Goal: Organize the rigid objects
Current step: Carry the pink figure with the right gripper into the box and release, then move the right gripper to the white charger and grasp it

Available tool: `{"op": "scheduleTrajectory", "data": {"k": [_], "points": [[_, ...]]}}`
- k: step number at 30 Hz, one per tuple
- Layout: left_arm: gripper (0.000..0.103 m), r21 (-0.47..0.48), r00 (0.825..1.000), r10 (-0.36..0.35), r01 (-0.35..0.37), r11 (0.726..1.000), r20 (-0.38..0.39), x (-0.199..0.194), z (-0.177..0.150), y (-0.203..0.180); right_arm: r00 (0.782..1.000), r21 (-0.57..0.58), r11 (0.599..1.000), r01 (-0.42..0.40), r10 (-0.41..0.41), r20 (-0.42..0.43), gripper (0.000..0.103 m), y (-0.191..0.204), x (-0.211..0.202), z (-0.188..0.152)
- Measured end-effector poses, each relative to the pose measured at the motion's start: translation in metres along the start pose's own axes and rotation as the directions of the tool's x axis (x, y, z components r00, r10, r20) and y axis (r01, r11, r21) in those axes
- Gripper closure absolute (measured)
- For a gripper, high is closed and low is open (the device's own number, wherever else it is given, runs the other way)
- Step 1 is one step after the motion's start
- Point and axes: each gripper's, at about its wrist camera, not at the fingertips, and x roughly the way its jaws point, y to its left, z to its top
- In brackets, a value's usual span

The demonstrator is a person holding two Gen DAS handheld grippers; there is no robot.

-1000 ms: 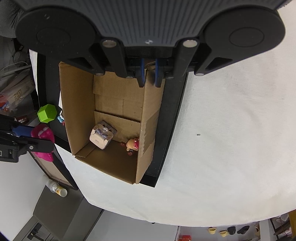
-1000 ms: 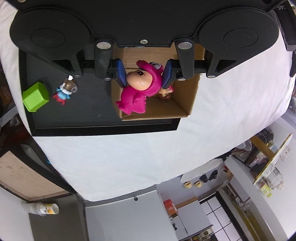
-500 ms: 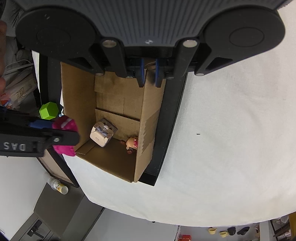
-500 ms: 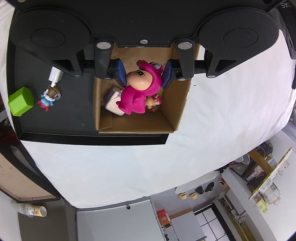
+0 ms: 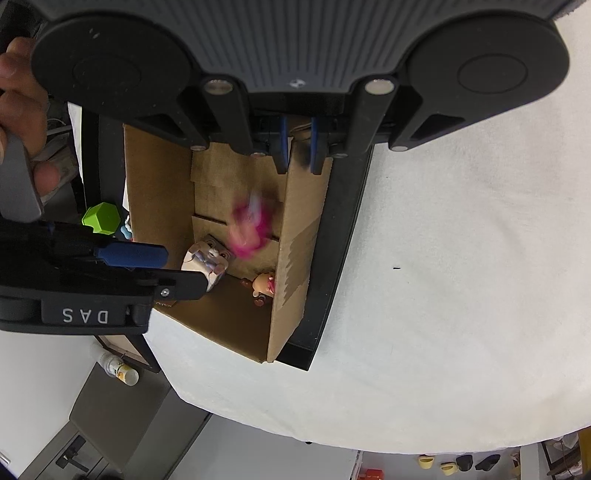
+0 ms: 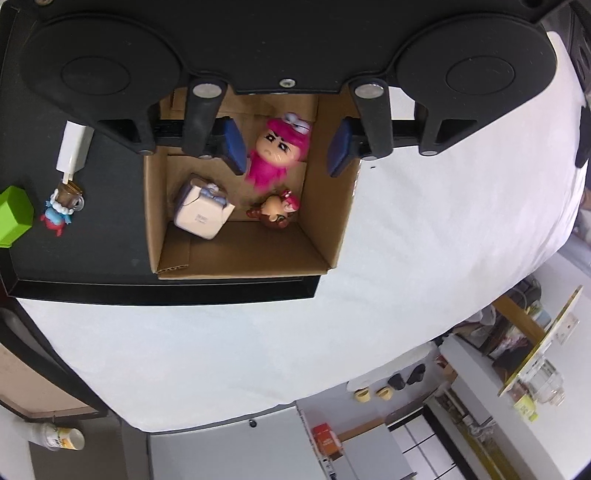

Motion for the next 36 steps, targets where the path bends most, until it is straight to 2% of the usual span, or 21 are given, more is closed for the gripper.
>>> {"op": "scheduleTrajectory", "data": {"k": [13,16,29,36], "points": [[0.092,-0.005,1.0,0.007,-0.007,1.0,-0.004,0.001,0.002,0.0,1.0,0.021,1.0,0.0,-0.001,0.018,0.053,-0.02,-0.022,-0.001],[0.092,-0.005,1.0,0.012,-0.012,1.0,-0.004,0.002,0.001,-0.001,1.0,0.026,1.0,0.001,-0.002,0.029,0.048,-0.027,-0.03,-0.001],[0.092,0.001,0.999,0.038,-0.038,0.999,-0.005,0.004,0.001,-0.007,0.998,0.052,0.998,0.019,-0.022,0.053,0.039,-0.072,-0.058,-0.008],[0.092,0.002,0.999,0.051,-0.051,0.999,-0.003,0.004,0.0,-0.009,0.997,0.082,0.996,0.034,-0.039,0.065,0.038,-0.1,-0.069,-0.012]]}}
